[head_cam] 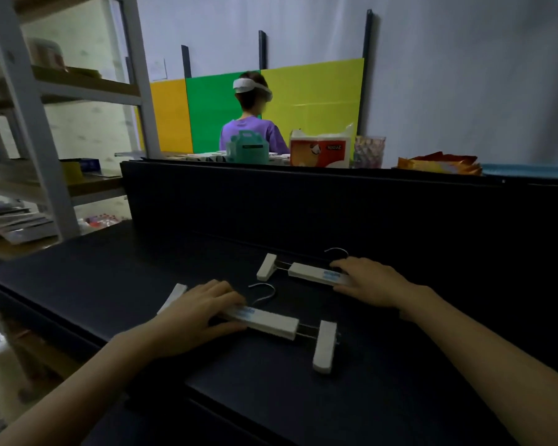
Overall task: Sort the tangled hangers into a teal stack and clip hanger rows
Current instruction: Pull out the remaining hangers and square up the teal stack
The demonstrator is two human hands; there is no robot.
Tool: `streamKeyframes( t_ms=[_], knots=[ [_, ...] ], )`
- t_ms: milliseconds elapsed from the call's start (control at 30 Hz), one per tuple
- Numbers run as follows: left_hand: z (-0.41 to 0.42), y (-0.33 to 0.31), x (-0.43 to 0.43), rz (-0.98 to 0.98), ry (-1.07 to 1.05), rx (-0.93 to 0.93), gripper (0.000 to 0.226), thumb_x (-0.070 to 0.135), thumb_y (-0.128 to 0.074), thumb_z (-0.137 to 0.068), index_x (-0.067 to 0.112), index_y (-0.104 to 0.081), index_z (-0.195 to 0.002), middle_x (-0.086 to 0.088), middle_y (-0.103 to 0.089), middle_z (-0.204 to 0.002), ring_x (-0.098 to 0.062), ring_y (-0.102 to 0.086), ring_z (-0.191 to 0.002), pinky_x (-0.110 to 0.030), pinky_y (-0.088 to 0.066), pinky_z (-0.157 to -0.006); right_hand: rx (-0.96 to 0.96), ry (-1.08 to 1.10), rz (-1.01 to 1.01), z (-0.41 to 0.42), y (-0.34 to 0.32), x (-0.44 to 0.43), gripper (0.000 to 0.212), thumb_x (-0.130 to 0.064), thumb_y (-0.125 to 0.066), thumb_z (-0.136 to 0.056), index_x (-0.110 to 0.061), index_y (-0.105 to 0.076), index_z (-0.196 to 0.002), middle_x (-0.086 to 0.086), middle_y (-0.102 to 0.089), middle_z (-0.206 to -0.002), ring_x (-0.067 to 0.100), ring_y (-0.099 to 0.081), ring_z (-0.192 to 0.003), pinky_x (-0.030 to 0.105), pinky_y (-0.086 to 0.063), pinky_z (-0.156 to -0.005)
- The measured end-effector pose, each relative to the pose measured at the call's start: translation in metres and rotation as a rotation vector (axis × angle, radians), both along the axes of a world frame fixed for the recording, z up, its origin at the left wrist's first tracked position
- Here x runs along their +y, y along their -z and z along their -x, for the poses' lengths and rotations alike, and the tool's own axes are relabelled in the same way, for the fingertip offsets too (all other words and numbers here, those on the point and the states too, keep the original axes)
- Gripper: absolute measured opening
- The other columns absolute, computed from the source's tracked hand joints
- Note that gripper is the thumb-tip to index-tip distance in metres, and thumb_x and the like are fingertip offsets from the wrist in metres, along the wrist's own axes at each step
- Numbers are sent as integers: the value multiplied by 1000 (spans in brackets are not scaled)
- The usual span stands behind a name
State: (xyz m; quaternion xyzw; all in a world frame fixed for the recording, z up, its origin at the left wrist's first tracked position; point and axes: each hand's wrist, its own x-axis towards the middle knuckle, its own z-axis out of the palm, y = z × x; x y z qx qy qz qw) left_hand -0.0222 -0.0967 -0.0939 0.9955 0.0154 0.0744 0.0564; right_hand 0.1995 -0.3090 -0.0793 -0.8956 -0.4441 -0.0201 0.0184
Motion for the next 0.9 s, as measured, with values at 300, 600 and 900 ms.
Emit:
streamKeyframes(
  t_ms=[300, 600, 900],
  knots=[
    [-13, -11, 10, -39, 120, 18, 72, 74, -13, -66, 37, -36, -123, 24, -33, -105, 5, -47, -86, -11, -40, -73, -145, 84, -168, 25, -25, -22, 52, -41, -41, -95, -31, -26, -143, -3, -41, -134, 19, -54, -108, 28, -40, -73],
    [-29, -44, 9, -21, 220, -177, 80, 86, -16, -65, 34, -47, -116, 19, -43, -104, -8, -56, -85, -34, -50, -75, -354, 256, -346, 88, -70, -84, 46, -43, -50, -90, -31, -41, -134, -7, -53, -129, 17, -56, -108, 31, -42, -76],
    [-59, -56, -67, 25, 412, -280, 47, 53, -46, -85, 24, -49, -121, 5, -50, -117, -14, -57, -91, -34, -51, -78, -383, 525, -460, 141, -69, -183, 43, -45, -52, -88, -37, -47, -130, -12, -56, -123, 19, -58, -106, 36, -46, -76]
  ],
)
